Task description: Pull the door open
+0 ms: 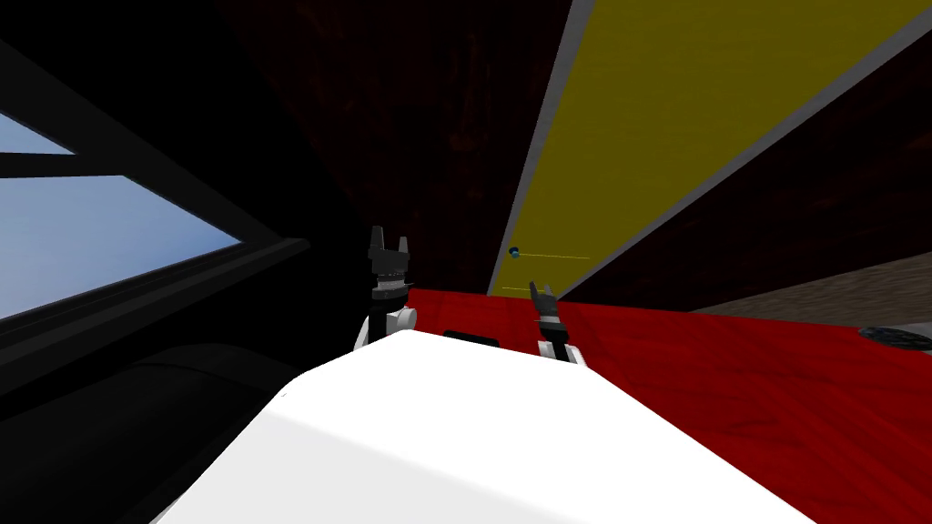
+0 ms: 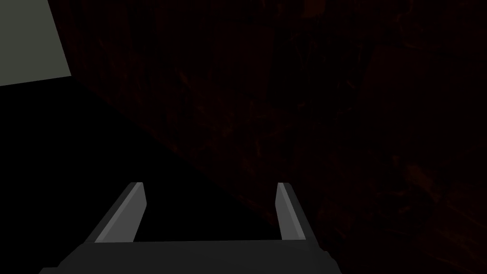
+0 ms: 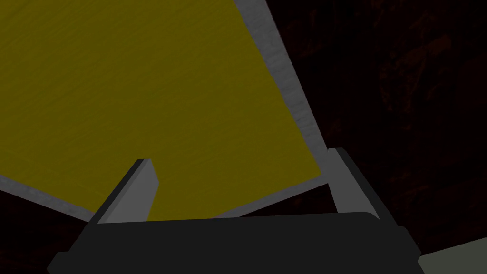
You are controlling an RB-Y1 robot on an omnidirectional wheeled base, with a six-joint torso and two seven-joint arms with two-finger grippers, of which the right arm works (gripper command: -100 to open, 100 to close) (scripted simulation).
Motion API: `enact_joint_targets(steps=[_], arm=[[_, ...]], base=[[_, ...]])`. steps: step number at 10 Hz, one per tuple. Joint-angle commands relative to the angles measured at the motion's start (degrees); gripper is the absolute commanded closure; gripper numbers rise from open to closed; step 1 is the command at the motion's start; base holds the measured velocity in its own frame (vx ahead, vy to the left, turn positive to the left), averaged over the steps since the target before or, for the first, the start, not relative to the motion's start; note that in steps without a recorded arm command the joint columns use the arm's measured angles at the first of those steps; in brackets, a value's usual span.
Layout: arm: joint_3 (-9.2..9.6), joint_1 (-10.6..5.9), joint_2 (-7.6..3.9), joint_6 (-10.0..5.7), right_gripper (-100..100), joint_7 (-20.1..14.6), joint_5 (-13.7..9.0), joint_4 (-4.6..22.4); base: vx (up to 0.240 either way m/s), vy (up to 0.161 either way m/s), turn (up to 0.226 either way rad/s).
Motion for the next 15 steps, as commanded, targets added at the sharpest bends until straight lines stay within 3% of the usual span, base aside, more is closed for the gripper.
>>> enact_joint_targets(steps=[1,15], arm=[[-0.55,-0.54,-0.01,-0.61,-100,1.9,0.6,2.3],[-4.56,-4.21,0.14,-4.49,-100,15.1,5.4,18.1]], base=[[0.102,0.004,0.0],[0.099,-0.003,-0.003]])
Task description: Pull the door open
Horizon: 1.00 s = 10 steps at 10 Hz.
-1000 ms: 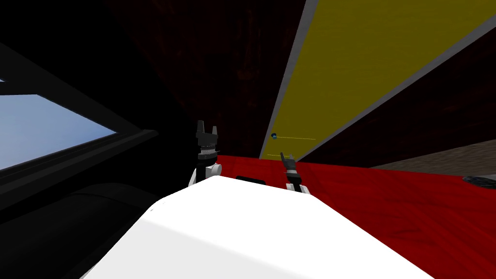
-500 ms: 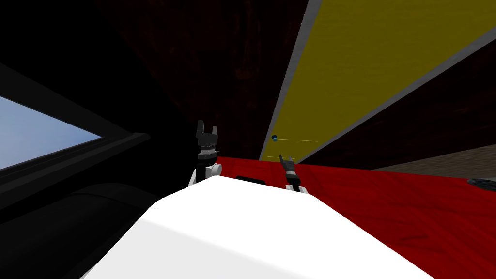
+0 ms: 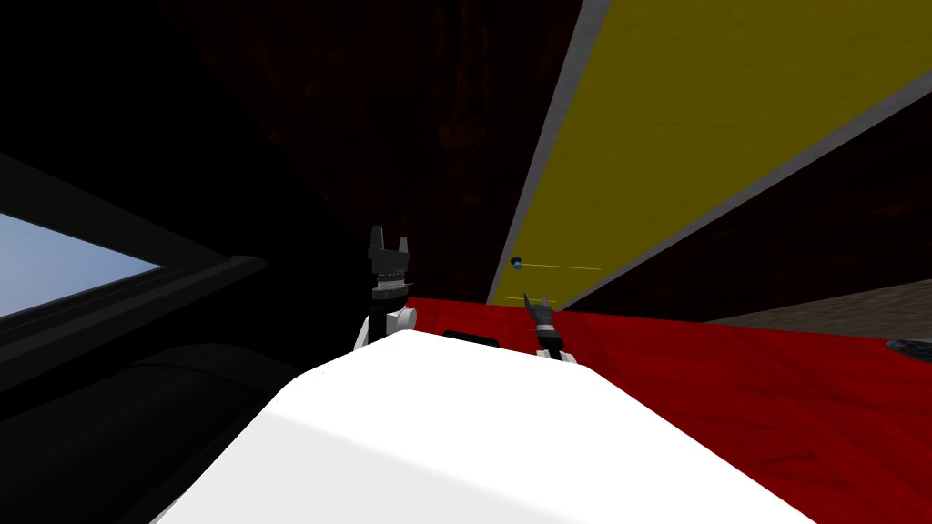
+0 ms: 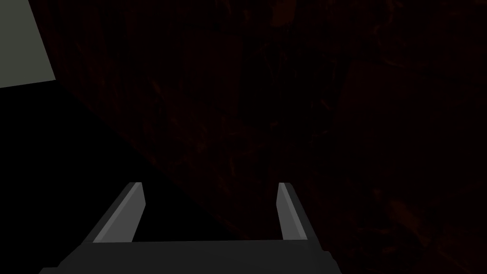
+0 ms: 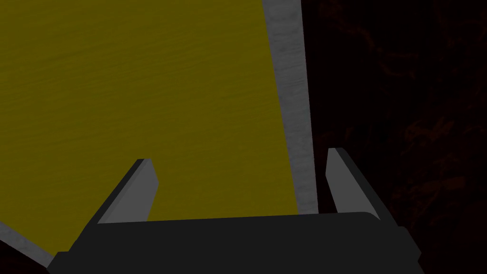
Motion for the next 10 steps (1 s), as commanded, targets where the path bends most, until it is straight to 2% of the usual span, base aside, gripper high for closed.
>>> enact_joint_targets(steps=[1,5,10], arm=[[-0.62,-0.61,0.12,-0.6,-100,2.2,0.8,2.5],[-1.47,-1.39,0.23,-1.42,-100,5.0,1.8,5.9],[-3.01,-2.8,0.54,-2.9,-100,10.0,3.6,11.9]], base=[[0.143,-0.015,-0.007],[0.113,-0.005,-0.003],[0.151,-0.002,-0.005]])
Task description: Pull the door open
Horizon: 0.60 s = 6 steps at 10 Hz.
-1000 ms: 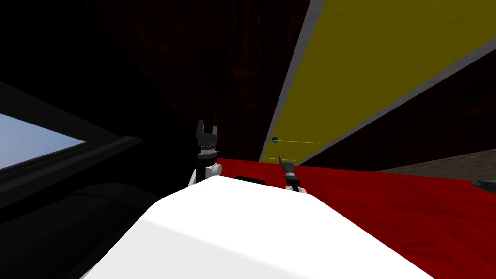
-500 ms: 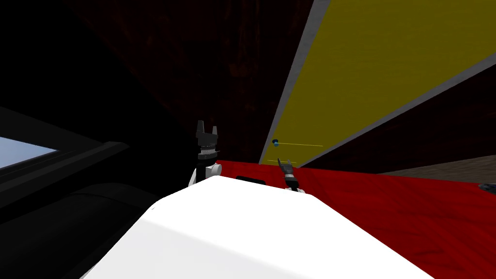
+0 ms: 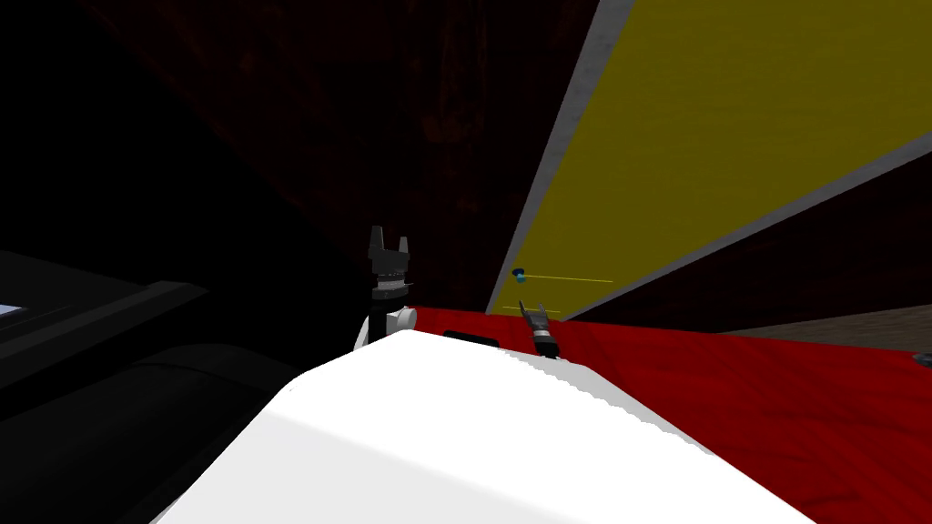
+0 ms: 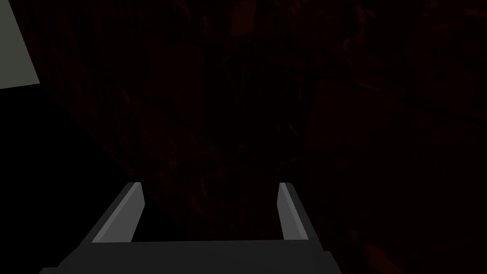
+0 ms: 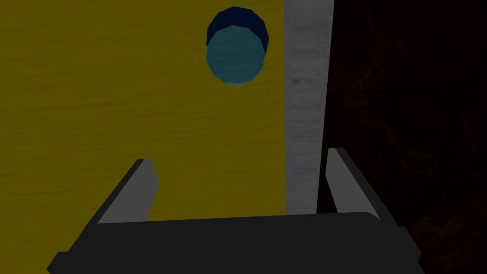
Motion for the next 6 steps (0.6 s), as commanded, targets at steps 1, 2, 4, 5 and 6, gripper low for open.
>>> enact_joint_targets(steps=[1,2,4,5,6], arm=[[-0.42,-0.53,0.03,-0.41,-100,1.3,0.4,1.7],[-0.26,-0.32,0.07,-0.23,-100,0.8,0.3,1.1],[0.95,-1.47,-1.17,-0.12,-100,2.3,-2.8,3.0],[1.49,-1.96,-1.72,-0.04,-100,2.9,-4.2,3.8],[1.79,-2.22,-2.02,0.01,-100,3.3,-4.9,4.2]], base=[[0.177,-0.022,-0.006],[0.083,-0.011,0.004],[0.011,0.024,0.117],[0.003,0.032,0.097],[0.005,0.029,0.067]])
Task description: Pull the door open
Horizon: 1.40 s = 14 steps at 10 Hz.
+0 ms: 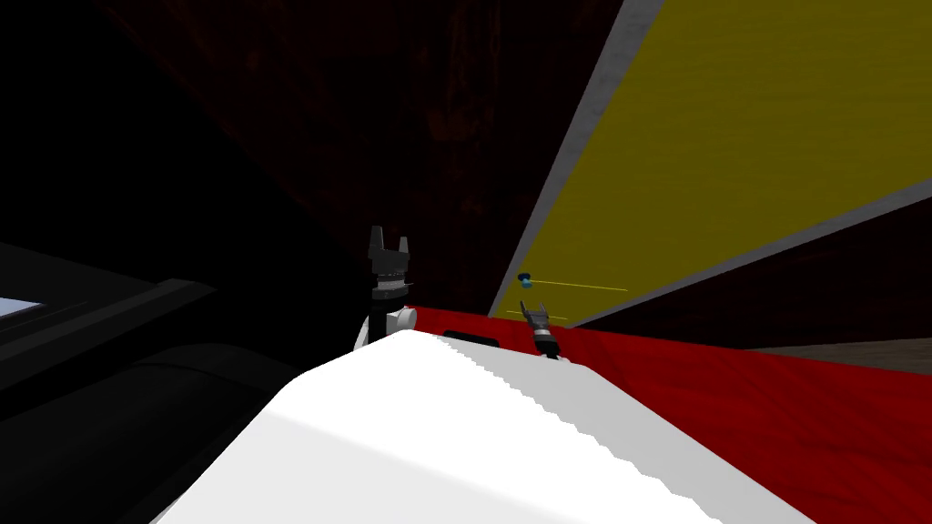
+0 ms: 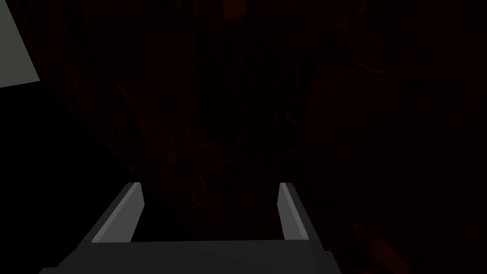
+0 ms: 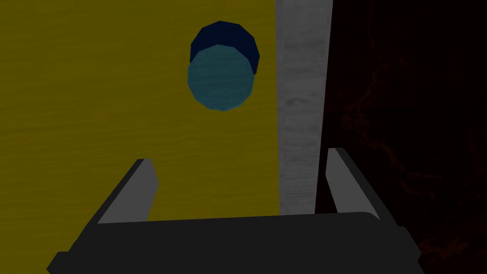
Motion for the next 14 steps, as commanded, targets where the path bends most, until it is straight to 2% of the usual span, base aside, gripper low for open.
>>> enact_joint_targets(steps=[1,9,11,13,14], arm=[[0.9,-0.68,-0.81,0.27,-100,0.9,-2.1,1.0],[4.8,-4.14,-4.7,0.85,-100,5.2,-11.9,6.7],[5.44,-4.7,-5.33,0.94,-100,5.9,-13.5,7.6],[5.46,-4.72,-5.34,1.01,-100,5.9,-13.6,7.5],[5.46,-4.72,-5.34,1.01,100,5.9,-13.6,7.5]], base=[[0.014,0.027,0.089],[0.079,0.001,0.063],[0.17,-0.018,-0.026],[0.13,-0.023,-0.022],[-0.009,0.003,0.011]])
